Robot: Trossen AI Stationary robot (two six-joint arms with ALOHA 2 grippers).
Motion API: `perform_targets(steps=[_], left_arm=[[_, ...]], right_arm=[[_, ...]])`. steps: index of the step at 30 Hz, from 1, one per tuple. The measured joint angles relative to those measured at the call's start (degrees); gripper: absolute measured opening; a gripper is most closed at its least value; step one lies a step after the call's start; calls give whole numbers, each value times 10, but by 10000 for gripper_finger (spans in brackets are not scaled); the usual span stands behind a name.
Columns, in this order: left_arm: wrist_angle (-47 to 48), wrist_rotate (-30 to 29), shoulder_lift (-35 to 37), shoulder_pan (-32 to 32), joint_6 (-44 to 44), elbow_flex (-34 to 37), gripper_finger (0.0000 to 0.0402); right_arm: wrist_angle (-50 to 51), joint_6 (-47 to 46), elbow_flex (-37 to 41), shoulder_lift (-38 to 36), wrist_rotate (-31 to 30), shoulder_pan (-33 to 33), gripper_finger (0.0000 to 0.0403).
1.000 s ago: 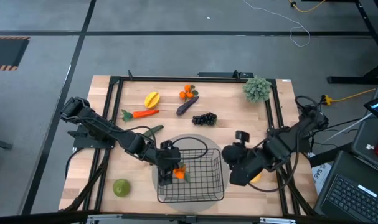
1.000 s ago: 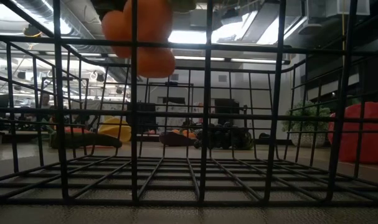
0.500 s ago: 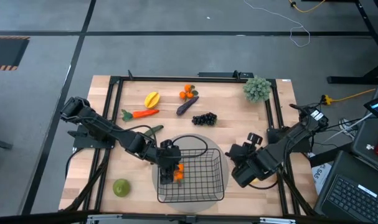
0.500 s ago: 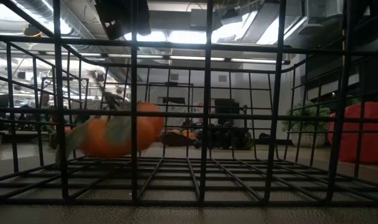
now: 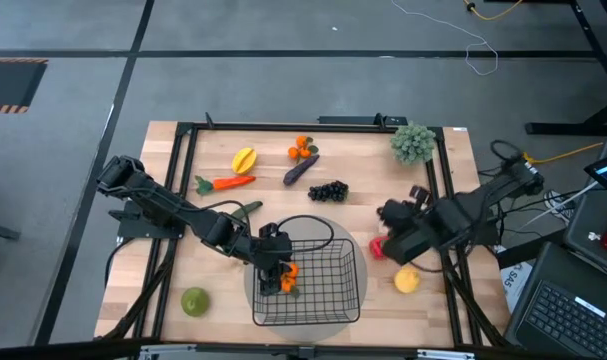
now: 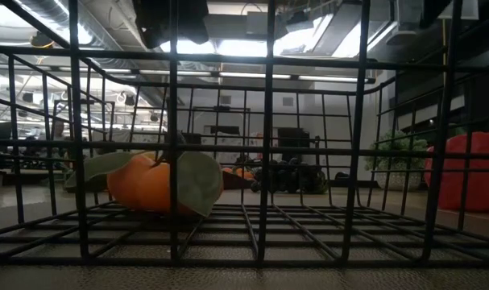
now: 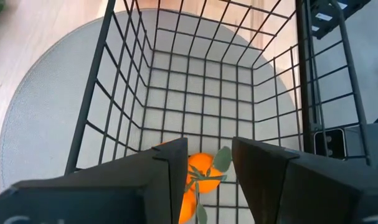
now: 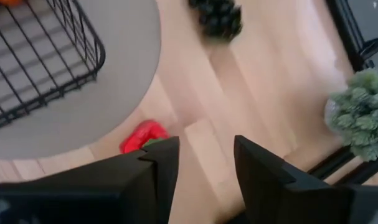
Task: Build produce basket
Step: Put the bell pepper into the black wire basket
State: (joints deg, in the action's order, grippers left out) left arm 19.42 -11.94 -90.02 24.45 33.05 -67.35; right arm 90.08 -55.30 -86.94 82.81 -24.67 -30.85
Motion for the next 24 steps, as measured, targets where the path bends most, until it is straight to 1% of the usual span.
perform_targets(steps=[2, 6, 10, 13, 17, 19, 21, 24], left_arm=[[0, 0, 0, 0, -1, 0, 112], [0, 0, 0, 1, -1, 0, 114], [0, 0, 0, 1, -1, 0, 112], [0, 0, 0, 1, -2, 0, 114], [0, 0, 0, 1, -2, 0, 112], [0, 0, 0, 1, -2, 0, 113], [0, 0, 0, 1, -2, 0, 114], [0, 0, 0, 1, -2, 0, 114]], right_arm=[[0, -2, 0, -23, -14, -1, 142], [-1, -43, 10, -52, -46, -1, 142], [-33, -89, 79, -71, -52, -1, 142], [-97, -105, 159, -81, -33, -1, 142], [-229, -103, 252, -86, 9, -1, 142], [-289, -101, 285, -86, 17, -1, 142], [-320, -101, 314, -86, 19, -1, 142], [-338, -119, 346, -86, 19, -1, 142]])
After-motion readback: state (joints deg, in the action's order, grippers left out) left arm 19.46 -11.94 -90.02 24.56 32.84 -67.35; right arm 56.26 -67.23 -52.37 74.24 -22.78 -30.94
